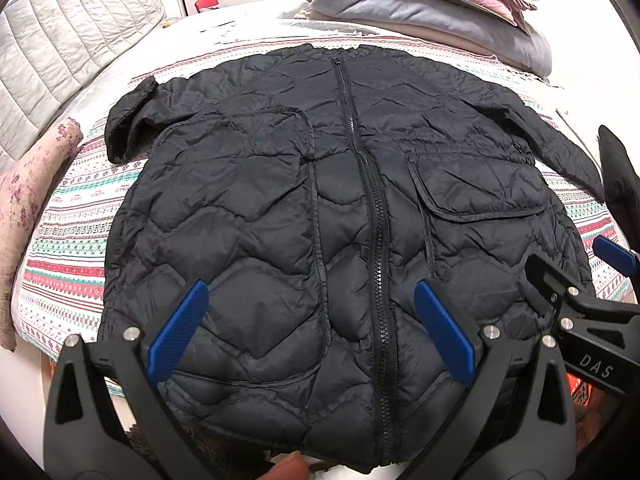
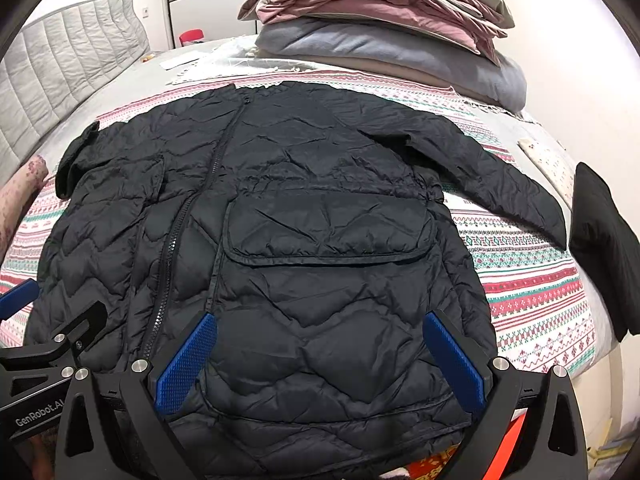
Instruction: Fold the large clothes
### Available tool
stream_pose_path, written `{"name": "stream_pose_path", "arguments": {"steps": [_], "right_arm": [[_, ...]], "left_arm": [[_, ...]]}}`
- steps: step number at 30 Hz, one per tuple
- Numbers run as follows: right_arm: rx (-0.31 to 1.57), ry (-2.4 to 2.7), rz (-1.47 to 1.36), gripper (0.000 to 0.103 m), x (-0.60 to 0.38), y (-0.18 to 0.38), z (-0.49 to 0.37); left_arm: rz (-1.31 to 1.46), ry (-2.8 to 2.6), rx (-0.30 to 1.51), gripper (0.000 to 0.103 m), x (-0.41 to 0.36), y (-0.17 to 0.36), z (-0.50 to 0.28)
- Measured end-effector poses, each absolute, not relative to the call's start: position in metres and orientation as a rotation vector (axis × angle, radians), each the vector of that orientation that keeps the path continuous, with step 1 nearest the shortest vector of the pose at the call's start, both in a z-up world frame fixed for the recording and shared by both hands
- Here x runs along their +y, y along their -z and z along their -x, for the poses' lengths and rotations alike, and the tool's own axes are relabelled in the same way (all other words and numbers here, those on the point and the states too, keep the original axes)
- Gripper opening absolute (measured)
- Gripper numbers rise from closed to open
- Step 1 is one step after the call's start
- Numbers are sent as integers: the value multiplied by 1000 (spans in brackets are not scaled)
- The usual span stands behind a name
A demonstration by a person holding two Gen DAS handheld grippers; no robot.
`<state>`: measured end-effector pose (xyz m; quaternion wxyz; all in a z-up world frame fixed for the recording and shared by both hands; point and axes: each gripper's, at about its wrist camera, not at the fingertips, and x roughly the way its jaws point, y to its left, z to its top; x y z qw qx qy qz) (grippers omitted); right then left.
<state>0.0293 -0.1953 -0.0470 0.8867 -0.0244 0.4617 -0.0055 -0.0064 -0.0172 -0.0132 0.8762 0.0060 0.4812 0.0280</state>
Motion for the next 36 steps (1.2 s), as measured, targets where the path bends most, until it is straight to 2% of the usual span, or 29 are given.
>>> {"name": "stream_pose_path", "arguments": {"steps": [36], "right_arm": [[960, 7, 50, 103, -197, 48, -31]], "left_arm": [[-14, -69, 1002, 102, -12, 13, 3]]}}
